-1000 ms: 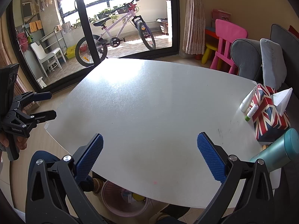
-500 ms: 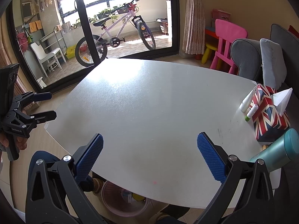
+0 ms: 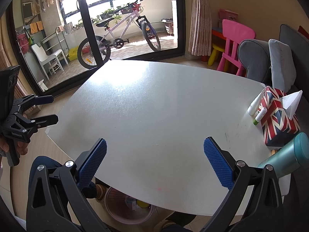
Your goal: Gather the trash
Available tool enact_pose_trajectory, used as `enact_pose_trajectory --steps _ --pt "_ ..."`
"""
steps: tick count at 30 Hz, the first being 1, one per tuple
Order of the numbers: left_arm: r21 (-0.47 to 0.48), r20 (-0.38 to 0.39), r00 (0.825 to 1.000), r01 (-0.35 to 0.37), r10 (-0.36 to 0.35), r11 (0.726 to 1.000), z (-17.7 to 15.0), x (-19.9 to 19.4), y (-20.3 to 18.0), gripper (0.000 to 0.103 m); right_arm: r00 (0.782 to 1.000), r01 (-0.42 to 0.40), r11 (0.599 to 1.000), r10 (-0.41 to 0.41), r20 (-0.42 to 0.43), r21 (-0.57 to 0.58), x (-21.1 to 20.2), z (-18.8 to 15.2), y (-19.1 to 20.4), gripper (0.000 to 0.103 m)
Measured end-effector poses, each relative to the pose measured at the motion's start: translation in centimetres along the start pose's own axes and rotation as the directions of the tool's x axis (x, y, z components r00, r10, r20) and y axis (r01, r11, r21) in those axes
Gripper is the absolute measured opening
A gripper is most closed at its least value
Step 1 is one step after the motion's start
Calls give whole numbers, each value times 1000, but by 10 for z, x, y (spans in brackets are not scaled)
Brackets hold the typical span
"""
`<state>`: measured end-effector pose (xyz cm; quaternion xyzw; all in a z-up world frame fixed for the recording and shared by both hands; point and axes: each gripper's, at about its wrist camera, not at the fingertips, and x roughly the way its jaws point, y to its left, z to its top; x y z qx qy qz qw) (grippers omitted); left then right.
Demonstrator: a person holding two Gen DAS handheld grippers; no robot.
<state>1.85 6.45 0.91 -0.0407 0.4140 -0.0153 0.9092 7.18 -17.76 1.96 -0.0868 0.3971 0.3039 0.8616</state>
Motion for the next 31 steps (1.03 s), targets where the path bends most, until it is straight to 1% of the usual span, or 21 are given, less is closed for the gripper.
enact_pose_trajectory --steps 13,19,22,28,31 --pt "-1 -2 1000 9 -9 1000 1 -1 0 97 1000 0 1000 0 1 2 0 -3 0 99" --pt "22 1 1000 9 -9 1000 2 -3 -2 97 1000 -1 1000 1 0 2 0 -4 0 99" --pt "19 2 1000 21 -21 1000 2 -3 -2 97 1000 -2 1000 2 -1 2 2 -7 -1 99" --pt "29 17 1000 -22 21 999 3 -4 -3 97 1000 -3 1000 3 -1 2 2 -8 -1 99" --pt "18 22 1000 -20 20 1000 3 -4 0 97 1000 -3 1000 3 -1 3 3 -8 -1 99"
